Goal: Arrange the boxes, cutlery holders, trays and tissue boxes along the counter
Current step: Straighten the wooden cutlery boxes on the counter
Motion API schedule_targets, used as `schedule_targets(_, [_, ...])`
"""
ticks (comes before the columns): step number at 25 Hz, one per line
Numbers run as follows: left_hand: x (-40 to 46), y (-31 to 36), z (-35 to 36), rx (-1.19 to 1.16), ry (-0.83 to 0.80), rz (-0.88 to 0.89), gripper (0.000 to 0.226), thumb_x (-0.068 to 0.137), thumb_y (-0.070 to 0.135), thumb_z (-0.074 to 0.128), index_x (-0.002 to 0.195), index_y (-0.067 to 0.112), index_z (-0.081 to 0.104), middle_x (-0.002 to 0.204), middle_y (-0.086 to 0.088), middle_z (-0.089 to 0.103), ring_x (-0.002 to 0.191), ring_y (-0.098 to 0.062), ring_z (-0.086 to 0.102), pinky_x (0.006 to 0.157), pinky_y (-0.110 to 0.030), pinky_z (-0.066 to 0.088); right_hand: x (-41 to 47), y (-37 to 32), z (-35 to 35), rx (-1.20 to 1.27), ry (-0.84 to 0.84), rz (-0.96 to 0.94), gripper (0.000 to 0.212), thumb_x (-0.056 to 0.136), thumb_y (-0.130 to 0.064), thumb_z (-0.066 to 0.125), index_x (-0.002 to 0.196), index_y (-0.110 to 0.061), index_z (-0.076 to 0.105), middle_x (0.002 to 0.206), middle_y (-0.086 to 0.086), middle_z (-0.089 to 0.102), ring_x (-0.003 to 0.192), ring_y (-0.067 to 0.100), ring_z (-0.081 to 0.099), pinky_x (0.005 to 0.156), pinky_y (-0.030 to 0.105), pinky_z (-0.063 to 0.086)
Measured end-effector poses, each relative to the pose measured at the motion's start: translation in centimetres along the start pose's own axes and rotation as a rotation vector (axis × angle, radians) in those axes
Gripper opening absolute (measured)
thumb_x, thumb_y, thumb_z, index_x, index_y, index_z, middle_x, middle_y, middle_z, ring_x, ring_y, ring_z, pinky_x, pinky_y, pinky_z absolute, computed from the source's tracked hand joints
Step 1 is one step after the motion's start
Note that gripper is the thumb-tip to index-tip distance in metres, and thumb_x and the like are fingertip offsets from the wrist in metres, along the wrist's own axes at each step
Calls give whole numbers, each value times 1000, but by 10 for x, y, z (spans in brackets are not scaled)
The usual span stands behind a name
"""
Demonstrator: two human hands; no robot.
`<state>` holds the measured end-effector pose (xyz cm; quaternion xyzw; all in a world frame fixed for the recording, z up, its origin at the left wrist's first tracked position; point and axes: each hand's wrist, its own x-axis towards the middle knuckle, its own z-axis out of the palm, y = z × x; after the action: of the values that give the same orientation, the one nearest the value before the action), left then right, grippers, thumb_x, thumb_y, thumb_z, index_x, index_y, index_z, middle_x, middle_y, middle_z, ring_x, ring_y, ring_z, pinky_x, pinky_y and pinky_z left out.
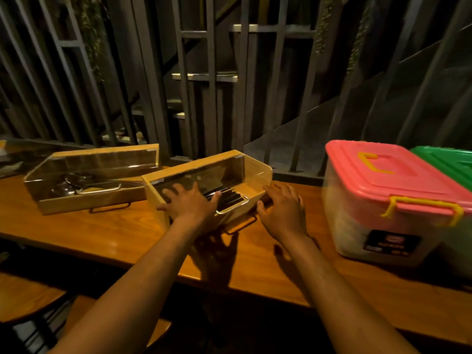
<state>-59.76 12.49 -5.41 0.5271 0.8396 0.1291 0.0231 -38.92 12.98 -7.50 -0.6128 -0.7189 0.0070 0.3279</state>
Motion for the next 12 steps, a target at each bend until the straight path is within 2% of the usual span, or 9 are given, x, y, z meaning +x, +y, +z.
schedule_targets(3, [1, -3, 19, 147, 97, 29, 90, 82, 78, 40, 154, 35, 9, 161, -17, 11, 144, -48, 9, 109, -65, 26, 47, 9, 14, 0, -76, 13, 51, 93, -45, 53, 141, -31, 47, 154, 1, 36, 143, 26, 28, 113, 48, 32])
schedule_targets(6, [1, -13, 34, 258, 231, 90, 90, 82, 80, 34, 154, 36, 6, 160, -14, 16, 143, -46, 16, 105, -59, 34, 92, 14, 37, 22, -199, 62, 53, 94, -47, 53, 143, -27, 44, 154, 6, 32, 139, 30, 32, 106, 47, 39])
schedule_targets(10, [3, -16, 36, 288, 269, 100, 86, 83, 81, 27, 154, 36, 8, 160, -13, 20, 143, -44, 17, 101, -55, 37, 141, 17, 64, 138, -285, 161, 58, 90, -60, 49, 141, -34, 45, 156, 11, 30, 143, 37, 26, 111, 51, 31])
schedule_targets(12, [4, -16, 38, 288, 270, 102, 86, 83, 80, 26, 154, 36, 5, 161, -13, 18, 144, -44, 15, 101, -56, 36, 153, 17, 71, 170, -308, 170, 62, 87, -65, 51, 140, -34, 47, 154, 14, 32, 141, 37, 31, 112, 49, 31])
